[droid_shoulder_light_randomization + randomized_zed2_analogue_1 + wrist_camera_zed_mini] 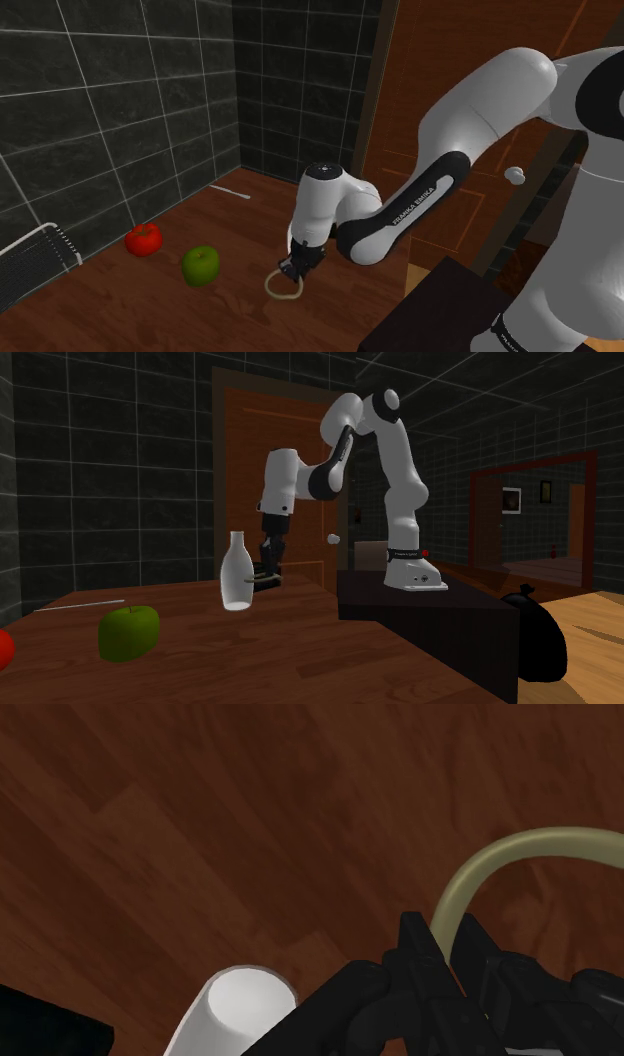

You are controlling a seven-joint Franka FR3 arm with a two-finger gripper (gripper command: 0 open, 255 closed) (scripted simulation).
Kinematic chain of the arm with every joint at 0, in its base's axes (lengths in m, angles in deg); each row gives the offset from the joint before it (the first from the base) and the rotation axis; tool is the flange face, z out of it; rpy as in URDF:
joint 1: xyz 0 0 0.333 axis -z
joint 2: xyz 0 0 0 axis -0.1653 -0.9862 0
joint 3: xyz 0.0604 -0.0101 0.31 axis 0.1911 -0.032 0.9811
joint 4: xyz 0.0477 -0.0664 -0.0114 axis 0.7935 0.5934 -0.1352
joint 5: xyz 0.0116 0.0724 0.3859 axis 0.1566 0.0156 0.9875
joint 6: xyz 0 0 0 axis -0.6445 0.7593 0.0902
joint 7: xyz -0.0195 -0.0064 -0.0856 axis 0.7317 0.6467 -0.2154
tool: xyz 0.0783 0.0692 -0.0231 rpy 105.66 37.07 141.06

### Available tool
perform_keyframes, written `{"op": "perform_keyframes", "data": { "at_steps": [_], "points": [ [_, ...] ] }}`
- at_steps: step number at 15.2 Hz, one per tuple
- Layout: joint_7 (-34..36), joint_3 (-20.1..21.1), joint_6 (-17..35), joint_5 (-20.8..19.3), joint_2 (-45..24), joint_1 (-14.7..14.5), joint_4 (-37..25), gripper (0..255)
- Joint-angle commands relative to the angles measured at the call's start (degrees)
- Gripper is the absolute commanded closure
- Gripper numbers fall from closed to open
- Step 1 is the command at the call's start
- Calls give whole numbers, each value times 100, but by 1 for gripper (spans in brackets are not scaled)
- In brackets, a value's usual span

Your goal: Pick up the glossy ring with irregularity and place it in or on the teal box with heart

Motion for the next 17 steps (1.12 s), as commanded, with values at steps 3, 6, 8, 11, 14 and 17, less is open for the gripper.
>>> {"op": "perform_keyframes", "data": {
  "at_steps": [3,6,8,11,14,17],
  "points": [
    [-259,157,-254,366,302,100,-11,255],
    [-415,224,-416,578,481,145,-34,255],
    [-816,144,-362,737,592,351,84,255],
    [-1407,-1,-307,944,715,642,208,255],
    [-1978,-169,-279,1109,784,916,269,255],
    [-2521,-350,-276,1232,799,1179,266,255]
  ]
}}
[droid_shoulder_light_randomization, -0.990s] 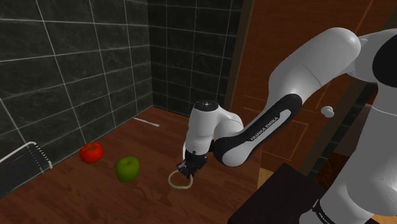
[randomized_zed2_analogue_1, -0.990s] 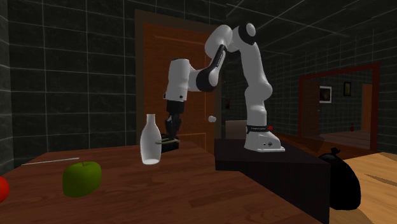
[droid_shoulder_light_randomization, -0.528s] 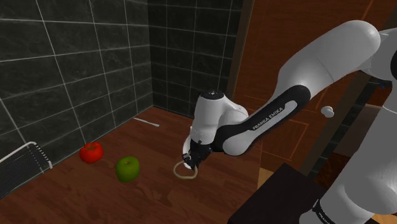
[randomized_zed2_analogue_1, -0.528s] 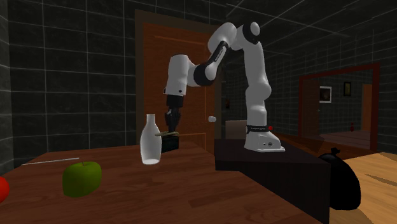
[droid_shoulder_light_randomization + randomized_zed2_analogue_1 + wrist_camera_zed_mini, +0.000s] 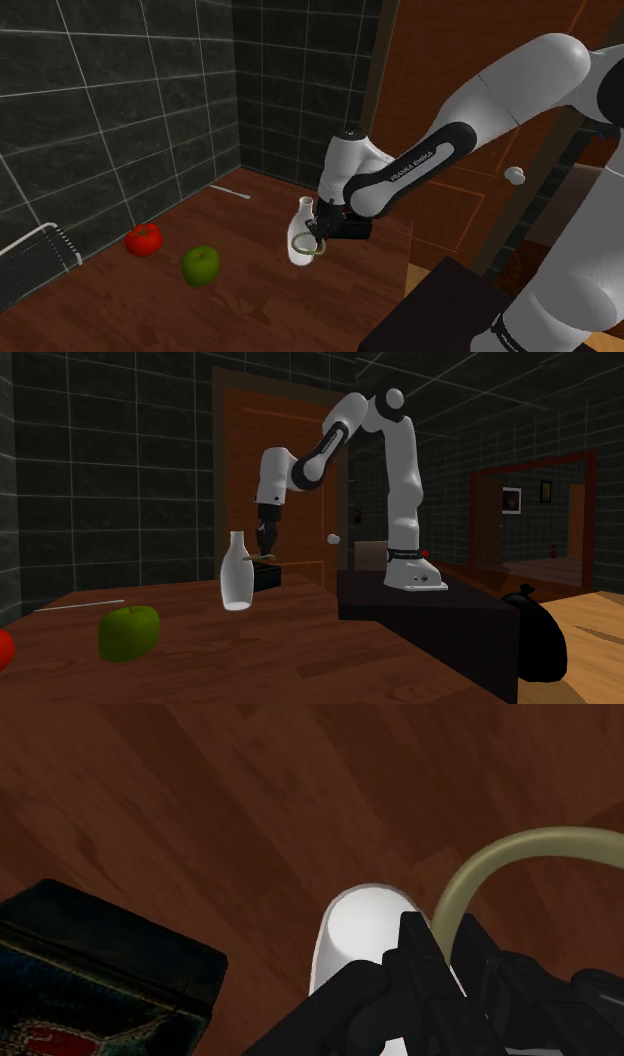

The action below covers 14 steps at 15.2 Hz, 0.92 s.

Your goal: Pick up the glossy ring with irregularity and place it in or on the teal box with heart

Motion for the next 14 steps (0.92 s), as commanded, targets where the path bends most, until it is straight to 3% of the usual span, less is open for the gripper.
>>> {"op": "perform_keyframes", "data": {
  "at_steps": [1,14],
  "points": [
    [-423,-131,-27,106,20,196,-25,255],
    [-2386,-884,-309,258,-523,1246,-836,255]
  ]
}}
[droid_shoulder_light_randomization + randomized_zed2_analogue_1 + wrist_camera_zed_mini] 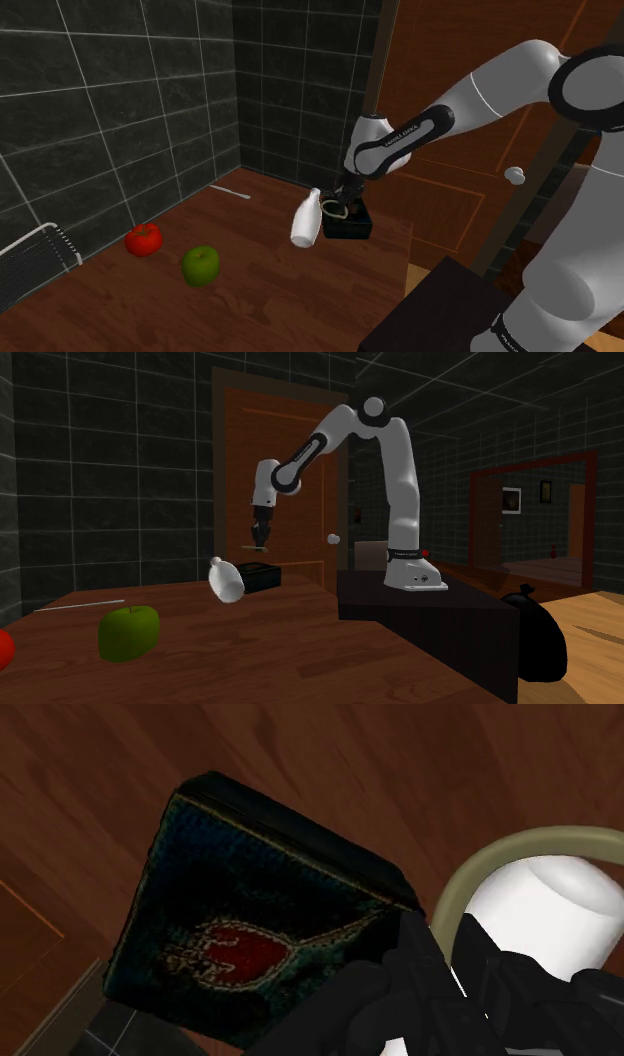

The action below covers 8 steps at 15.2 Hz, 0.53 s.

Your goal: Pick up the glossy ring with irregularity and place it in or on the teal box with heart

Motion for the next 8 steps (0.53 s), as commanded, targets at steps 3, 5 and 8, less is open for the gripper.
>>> {"op": "perform_keyframes", "data": {
  "at_steps": [3,5,8],
  "points": [
    [-539,-190,-209,23,-259,299,-452,255],
    [-776,-277,-308,18,-431,439,-714,255],
    [-1113,-401,-478,10,-717,633,-1157,255]
  ]
}}
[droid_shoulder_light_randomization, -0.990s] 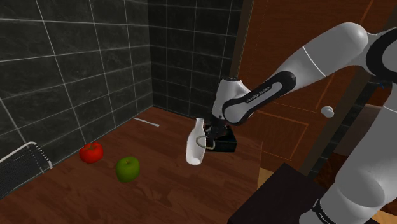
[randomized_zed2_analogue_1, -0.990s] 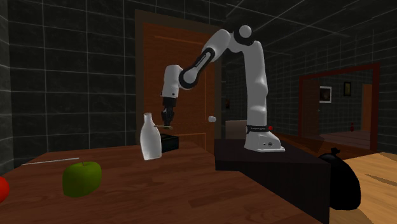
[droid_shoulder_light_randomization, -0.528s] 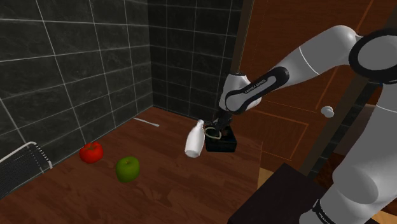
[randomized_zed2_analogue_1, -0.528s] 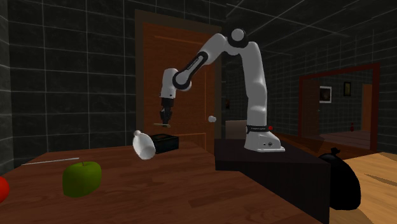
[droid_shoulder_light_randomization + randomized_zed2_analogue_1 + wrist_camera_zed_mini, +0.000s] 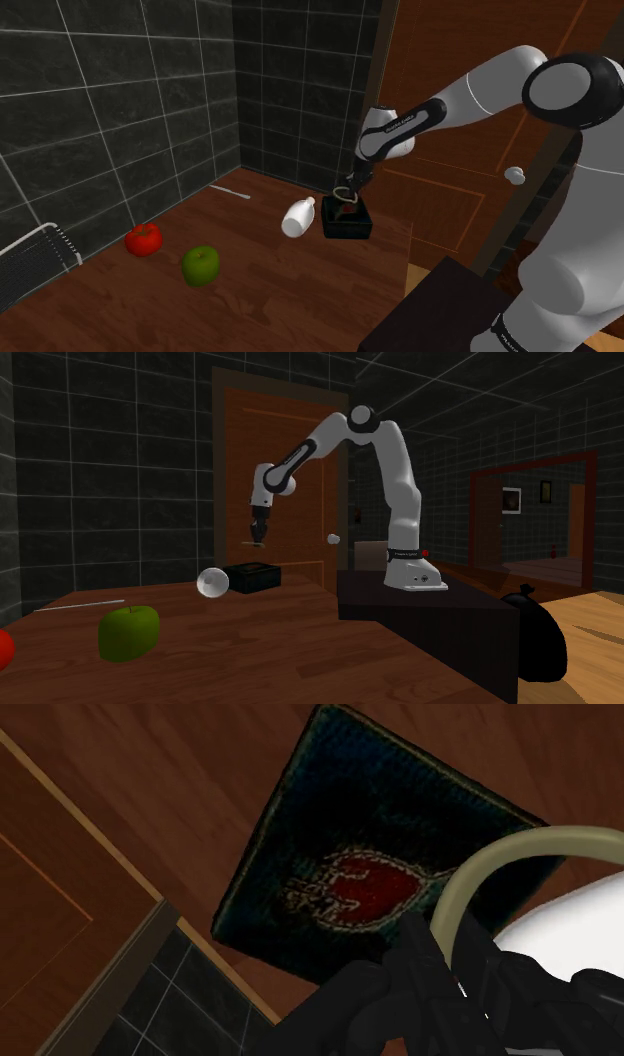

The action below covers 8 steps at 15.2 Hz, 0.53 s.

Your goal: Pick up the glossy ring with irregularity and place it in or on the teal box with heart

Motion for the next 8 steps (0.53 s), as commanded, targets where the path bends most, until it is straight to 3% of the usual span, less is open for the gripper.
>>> {"op": "perform_keyframes", "data": {
  "at_steps": [1,3,8],
  "points": [
    [-238,-88,-144,-15,-238,132,-369,255],
    [-445,-160,-281,-22,-455,252,-714,255],
    [-397,-205,31,-110,-709,217,-649,255]
  ]
}}
